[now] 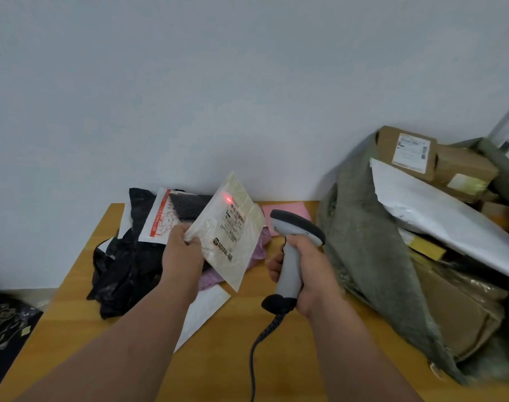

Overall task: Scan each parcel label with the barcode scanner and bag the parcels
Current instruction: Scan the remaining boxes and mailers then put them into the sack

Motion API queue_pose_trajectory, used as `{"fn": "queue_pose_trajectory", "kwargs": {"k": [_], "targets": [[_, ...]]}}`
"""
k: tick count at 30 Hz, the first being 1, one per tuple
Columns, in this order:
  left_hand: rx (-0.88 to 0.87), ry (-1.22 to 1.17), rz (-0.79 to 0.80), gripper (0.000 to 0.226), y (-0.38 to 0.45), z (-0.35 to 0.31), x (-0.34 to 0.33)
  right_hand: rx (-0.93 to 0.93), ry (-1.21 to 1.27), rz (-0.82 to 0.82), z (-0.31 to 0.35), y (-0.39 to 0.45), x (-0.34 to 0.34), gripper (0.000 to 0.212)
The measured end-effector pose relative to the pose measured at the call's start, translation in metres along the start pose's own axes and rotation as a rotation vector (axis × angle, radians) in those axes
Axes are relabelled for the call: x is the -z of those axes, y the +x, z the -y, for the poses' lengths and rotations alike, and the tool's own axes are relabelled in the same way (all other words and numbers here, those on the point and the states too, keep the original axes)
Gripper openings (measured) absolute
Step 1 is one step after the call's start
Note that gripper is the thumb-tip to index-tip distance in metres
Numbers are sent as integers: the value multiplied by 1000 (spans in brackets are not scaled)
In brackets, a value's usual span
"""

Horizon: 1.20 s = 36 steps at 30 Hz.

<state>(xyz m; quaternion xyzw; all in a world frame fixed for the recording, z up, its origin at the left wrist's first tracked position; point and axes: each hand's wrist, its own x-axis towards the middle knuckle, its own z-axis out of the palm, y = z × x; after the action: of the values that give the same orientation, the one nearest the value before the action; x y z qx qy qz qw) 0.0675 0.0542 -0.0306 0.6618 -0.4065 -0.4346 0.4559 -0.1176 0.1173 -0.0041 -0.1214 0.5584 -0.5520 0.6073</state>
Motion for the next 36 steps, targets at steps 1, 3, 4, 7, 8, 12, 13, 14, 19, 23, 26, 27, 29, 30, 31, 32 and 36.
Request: {"fn": "queue_pose_trajectory", "kwargs": {"k": [1, 3, 4, 7, 8, 12, 13, 14, 19, 23, 26, 27, 29, 30, 31, 32, 36], "targets": [[23, -20, 7, 24, -2, 0, -2, -11, 3, 0, 1, 0, 4, 21], [72, -67, 11, 33, -8, -2, -6, -24, 4, 6, 4, 0, 11, 23], [84, -74, 13, 34, -10, -2, -7, -25, 2, 9, 5, -1, 14, 24], [87, -83, 9, 36, -16, -4, -12, -26, 0, 16, 9, -1, 20, 25], [91, -93, 11, 36, -18, -5, -13, -29, 1, 19, 10, -1, 22, 25], [102, -127, 10, 33, -24, -7, -16, -39, -7, 43, 13, -1, 26, 24], [98, -125, 3, 33, -25, -7, -17, -43, -10, 47, 13, -1, 26, 24], [96, -125, -5, 32, -26, -7, -17, -49, -11, 52, 13, -1, 27, 24], [89, -142, -35, 34, -31, -8, -18, -70, -20, 71, 15, 0, 30, 22], [85, -133, -41, 34, -32, -7, -17, -70, -29, 76, 14, 0, 28, 22], [69, -108, -38, 30, -30, -10, -15, -70, -37, 60, 12, -1, 25, 23], [46, -85, -38, 26, -29, -11, -14, -66, -38, 57, 12, -2, 23, 23], [-23, -16, -33, 20, -27, -15, -12, -53, -44, 52, 11, -4, 19, 23], [-66, 16, -27, 19, -26, -18, -10, -41, -47, 46, 11, -5, 17, 23], [-109, 44, -17, 20, -24, -21, -9, -28, -49, 38, 11, -6, 14, 23], [-153, 74, -10, 21, -22, -23, -8, -15, -51, 32, 11, -8, 11, 23], [-319, 210, -15, 14, -19, -37, -4, 60, -49, 5, 10, -14, 2, 23]]}}
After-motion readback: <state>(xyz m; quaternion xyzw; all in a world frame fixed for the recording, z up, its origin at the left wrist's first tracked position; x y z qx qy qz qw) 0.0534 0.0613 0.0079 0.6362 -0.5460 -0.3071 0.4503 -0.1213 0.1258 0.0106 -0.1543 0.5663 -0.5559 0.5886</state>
